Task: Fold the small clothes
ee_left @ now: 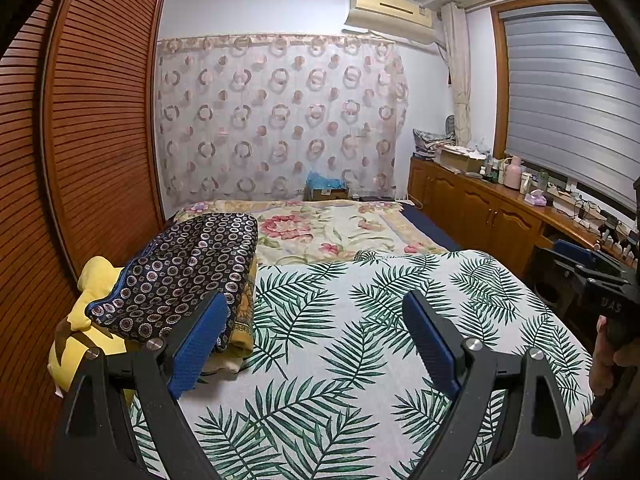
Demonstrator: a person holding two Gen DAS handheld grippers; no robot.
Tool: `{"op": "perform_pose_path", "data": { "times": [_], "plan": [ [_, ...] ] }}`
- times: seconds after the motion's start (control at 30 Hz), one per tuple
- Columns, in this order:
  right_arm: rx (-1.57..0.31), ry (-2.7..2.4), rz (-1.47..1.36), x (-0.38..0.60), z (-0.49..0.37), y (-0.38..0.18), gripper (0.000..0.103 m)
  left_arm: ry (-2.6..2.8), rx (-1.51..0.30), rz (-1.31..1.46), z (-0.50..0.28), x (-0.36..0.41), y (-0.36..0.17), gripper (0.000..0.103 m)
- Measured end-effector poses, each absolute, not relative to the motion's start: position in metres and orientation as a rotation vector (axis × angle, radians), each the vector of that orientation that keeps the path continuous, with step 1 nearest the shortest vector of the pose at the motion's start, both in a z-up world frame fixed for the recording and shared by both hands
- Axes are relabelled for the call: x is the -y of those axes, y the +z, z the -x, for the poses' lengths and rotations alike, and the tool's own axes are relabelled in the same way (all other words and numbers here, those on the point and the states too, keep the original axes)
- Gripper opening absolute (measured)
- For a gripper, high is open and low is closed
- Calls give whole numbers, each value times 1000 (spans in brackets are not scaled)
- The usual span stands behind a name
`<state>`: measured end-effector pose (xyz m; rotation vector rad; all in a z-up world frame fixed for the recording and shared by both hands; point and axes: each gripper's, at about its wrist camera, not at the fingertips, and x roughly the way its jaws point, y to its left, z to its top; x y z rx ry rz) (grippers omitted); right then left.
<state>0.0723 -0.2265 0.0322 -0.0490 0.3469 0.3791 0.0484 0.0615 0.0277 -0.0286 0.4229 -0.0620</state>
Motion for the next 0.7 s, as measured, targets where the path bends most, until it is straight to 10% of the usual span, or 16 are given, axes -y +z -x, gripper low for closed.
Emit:
{"op": "perform_pose_path", "data": {
  "times": [0.7],
  "plan": [
    [-339, 390, 48, 235, -77, 31, 75, -63, -420, 31, -48, -62, 29, 90]
  ]
}}
